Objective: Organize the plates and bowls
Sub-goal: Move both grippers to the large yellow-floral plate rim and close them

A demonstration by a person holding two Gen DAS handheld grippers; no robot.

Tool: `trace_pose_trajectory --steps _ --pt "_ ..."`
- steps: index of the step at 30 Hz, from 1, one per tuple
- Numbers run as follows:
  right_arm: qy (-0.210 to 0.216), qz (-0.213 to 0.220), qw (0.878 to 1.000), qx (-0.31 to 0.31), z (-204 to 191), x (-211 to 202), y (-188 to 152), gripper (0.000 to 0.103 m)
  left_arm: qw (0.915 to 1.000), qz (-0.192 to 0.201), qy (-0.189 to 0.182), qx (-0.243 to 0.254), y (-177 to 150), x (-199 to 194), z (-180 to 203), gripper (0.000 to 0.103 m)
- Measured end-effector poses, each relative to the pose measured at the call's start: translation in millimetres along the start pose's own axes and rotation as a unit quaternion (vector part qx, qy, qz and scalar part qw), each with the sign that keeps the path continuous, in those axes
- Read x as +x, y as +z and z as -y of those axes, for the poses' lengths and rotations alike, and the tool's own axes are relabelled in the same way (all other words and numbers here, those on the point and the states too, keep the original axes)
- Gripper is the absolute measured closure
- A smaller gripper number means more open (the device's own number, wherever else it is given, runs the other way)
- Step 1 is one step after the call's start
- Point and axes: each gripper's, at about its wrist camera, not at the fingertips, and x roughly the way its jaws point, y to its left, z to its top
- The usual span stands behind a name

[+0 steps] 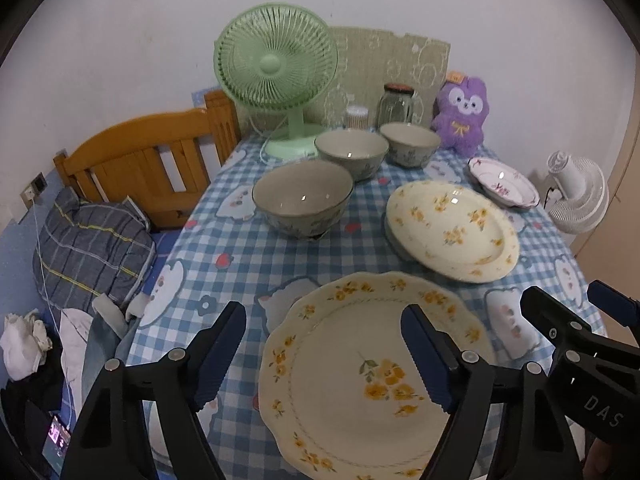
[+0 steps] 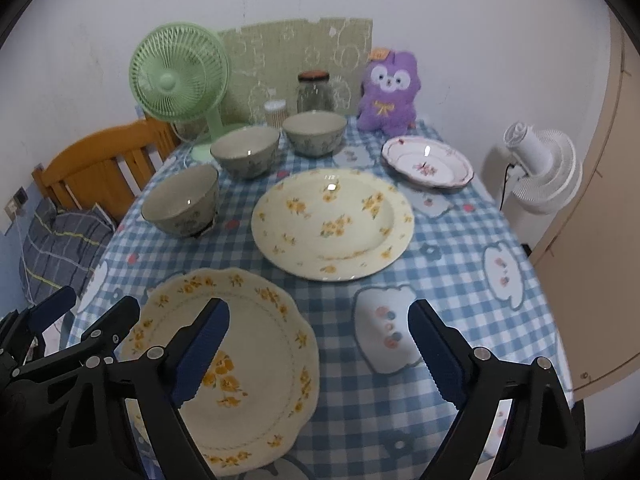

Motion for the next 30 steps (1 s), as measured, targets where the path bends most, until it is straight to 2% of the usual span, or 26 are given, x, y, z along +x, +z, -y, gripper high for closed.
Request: trace_pose_trajectory --steps 4,8,23,25,27,30 --pt "-0.001 -0.019 1.0 -0.006 -10 19 -5 0.012 0.9997 -0.021 0.009 -0.003 -8 20 -10 0.023" --pt "-0.003 -0.038 0.999 -0.003 -17 37 -12 0.014 0.999 -0.044 0.003 -0.005 -14 37 -16 0.027" --pt "-0.02 -0.104 0.994 0.013 -26 84 -34 0.021 0.9941 -0.107 -0.012 -0.01 -39 80 -28 0.029" --pt "-0.02 -0.109 0.994 0.014 -27 87 -35 0.021 0.9935 -0.112 -0.016 -0.008 -40 83 -28 0.031" --pt "-0.02 -0.114 0.993 0.013 -29 91 -35 0.022 0.9929 -0.117 -0.02 -0.004 -41 85 -27 0.039" --pt "-0.015 -0.123 0.992 0.011 -31 96 -36 0.028 0.9924 -0.121 -0.019 0.002 -41 88 -26 0.044"
